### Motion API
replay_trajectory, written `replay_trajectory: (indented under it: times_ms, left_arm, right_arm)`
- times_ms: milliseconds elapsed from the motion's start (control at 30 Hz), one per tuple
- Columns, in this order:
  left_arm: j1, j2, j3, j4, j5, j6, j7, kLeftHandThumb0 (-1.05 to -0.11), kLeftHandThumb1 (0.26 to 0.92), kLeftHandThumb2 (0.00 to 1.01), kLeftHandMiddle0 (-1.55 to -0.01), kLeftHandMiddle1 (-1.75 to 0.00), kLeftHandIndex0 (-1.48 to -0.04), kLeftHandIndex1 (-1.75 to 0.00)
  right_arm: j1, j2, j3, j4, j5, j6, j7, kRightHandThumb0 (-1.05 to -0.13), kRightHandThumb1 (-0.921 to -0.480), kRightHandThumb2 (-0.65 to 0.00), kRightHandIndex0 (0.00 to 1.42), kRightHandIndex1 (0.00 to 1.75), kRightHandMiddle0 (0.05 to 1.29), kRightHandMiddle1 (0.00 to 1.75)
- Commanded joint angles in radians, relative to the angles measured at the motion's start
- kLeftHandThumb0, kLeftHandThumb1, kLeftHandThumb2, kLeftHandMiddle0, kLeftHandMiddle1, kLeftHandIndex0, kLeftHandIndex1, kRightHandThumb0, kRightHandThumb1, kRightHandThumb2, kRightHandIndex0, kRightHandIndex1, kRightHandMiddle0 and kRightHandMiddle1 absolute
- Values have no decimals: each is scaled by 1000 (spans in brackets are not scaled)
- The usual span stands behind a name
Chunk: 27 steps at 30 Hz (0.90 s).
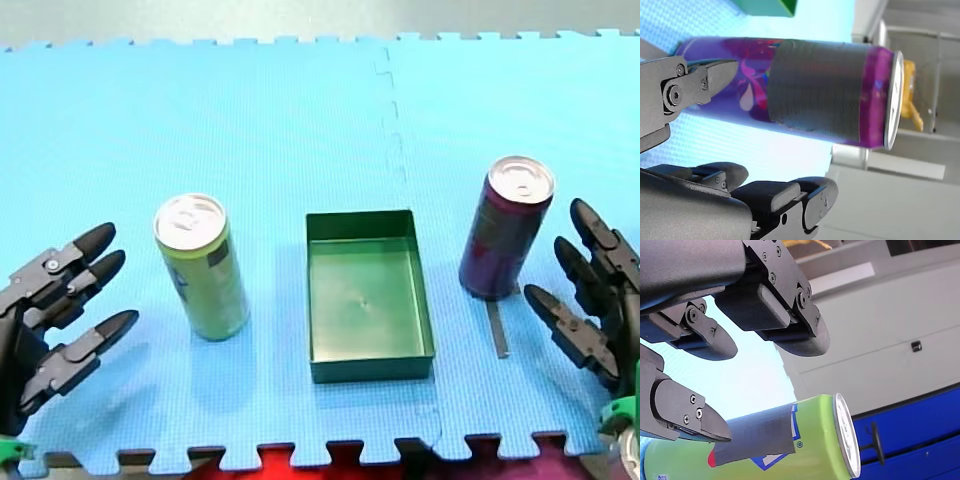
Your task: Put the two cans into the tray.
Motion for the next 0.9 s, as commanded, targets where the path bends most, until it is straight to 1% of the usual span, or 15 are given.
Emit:
replay_trajectory:
  times_ms: [0, 100, 200, 233, 300, 367, 467, 500, 533, 567, 600, 633, 700, 767, 867]
  left_arm:
    - [4, 9, 3, -7, -4, 9, -2, -1048, 816, 2, -690, -6, -703, -8]
    - [4, 12, 3, -7, -4, 12, -4, -1048, 816, 2, -691, -6, -704, -7]
    - [3, 13, 4, -4, -2, 10, -7, -1048, 817, 2, -692, -6, -705, -7]
    - [2, 13, 4, -2, -2, 9, -8, -1048, 817, 2, -692, -6, -705, -7]
    - [1, 13, 4, 2, -1, 8, -8, -1048, 819, 2, -693, -6, -706, -7]
    - [0, 13, 4, 5, 0, 5, -9, -1048, 820, 3, -693, -6, -706, -6]
    - [0, 11, 4, 6, -1, 2, -12, -1048, 820, 3, -694, -6, -706, -5]
    - [1, 11, 4, 6, -1, 1, -12, -1048, 820, 2, -694, -6, -706, -5]
    - [1, 10, 4, 7, -2, 1, -13, -1048, 820, 2, -694, -6, -706, -5]
    - [1, 10, 4, 7, -1, 0, -13, -1048, 820, 2, -695, -6, -707, -5]
    - [1, 9, 4, 8, -1, 0, -12, -1048, 821, 2, -695, -6, -707, -5]
    - [1, 9, 4, 9, -1, 0, -12, -1048, 821, 2, -695, -6, -707, -5]
    - [0, 9, 4, 11, 0, 0, -11, -1048, 822, 3, -696, -6, -707, -5]
    - [-1, 9, 4, 13, 0, 1, -9, -1048, 822, 3, -696, -6, -707, -4]
    - [-3, 9, 4, 15, 0, 1, -10, -1048, 822, 2, -696, -5, -707, -4]
  right_arm:
    - [4, 7, -21, 1, 30, 3, 37, -1048, -914, -6, 504, 59, 454, 33]
    - [5, 18, -38, -6, 71, 24, 99, -1048, -913, -4, 524, 59, 467, 32]
    - [5, 28, -53, -15, 112, 47, 174, -1048, -908, -1, 560, 68, 484, 34]
    - [5, 30, -56, -18, 122, 56, 195, -1048, -907, 0, 568, 70, 488, 34]
    - [4, 32, -62, -22, 130, 68, 222, -1048, -902, 0, 590, 73, 500, 35]
    - [3, 31, -64, -26, 125, 77, 231, -1048, -900, 0, 604, 73, 509, 35]
    - [5, 28, -63, -38, 107, 84, 229, -1048, -894, 0, 627, 73, 524, 35]
    - [6, 26, -63, -43, 101, 85, 226, -1042, -846, 1, 639, 72, 532, 35]
    - [7, 25, -64, -47, 95, 84, 223, -1015, -782, 0, 647, 68, 538, 32]
    - [7, 25, -65, -50, 91, 84, 221, -978, -729, 0, 661, 63, 546, 29]
    - [6, 24, -67, -51, 89, 85, 221, -951, -692, 0, 676, 60, 555, 27]
    - [4, 23, -70, -50, 90, 84, 223, -936, -675, 0, 686, 57, 562, 26]
    - [1, 22, -76, -47, 93, 83, 228, -914, -653, 0, 710, 56, 578, 26]
    - [-2, 22, -80, -42, 92, 81, 230, -902, -644, 0, 721, 52, 586, 24]
    - [-8, 17, -80, -27, 77, 69, 224, -888, -636, 0, 731, 44, 595, 21]
